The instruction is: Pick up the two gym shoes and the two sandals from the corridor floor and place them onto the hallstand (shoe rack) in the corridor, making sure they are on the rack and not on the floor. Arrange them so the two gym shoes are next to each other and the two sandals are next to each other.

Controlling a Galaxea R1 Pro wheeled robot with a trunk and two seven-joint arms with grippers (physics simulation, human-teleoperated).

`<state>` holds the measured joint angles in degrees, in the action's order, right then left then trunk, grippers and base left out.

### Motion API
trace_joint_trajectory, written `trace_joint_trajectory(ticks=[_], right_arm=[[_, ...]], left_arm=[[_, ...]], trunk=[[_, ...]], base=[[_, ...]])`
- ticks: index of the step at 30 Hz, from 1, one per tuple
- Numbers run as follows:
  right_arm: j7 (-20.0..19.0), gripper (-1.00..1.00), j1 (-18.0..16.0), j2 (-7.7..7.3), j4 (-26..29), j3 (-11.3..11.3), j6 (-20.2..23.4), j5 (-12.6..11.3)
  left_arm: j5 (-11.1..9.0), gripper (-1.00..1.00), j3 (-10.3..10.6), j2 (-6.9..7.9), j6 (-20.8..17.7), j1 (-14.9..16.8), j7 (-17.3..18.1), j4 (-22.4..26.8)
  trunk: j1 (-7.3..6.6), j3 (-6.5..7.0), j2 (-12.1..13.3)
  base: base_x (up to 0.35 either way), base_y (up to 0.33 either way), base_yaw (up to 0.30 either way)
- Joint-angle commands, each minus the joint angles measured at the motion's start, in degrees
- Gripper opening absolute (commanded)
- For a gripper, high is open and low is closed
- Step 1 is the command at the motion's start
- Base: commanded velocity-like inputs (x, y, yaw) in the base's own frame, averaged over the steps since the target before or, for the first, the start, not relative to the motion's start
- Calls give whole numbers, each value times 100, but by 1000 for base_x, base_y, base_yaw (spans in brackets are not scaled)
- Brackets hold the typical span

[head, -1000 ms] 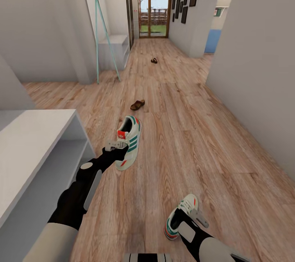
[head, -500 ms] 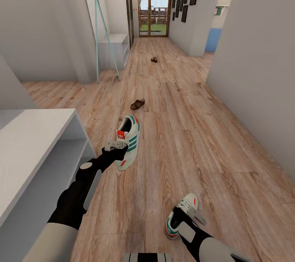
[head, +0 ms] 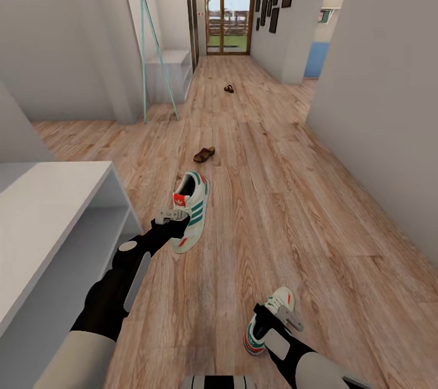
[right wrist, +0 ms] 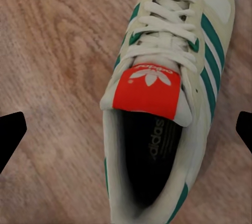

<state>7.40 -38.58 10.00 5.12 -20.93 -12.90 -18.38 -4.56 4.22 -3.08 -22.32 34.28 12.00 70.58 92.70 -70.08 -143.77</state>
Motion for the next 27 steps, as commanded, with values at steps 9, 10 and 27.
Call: trace_joint_trajectory(ticks=[9, 10, 27], right_arm=[[-23, 100, -1, 0, 3, -3, -2, 1], [-24, 100, -1, 0, 4, -4, -2, 1], [-4, 100, -1, 0, 7, -8, -2, -2]], left_arm=[[-1, -100, 0, 0, 0, 0, 3, 0], [-1, -100, 0, 0, 0, 0, 3, 0], [-1, -100, -34, 0, 0, 0, 4, 0]], trunk=[[0, -3, 0], [0, -6, 0], [0, -131, 0]], base=[[0, 0, 0], [0, 0, 0], [0, 0, 0]])
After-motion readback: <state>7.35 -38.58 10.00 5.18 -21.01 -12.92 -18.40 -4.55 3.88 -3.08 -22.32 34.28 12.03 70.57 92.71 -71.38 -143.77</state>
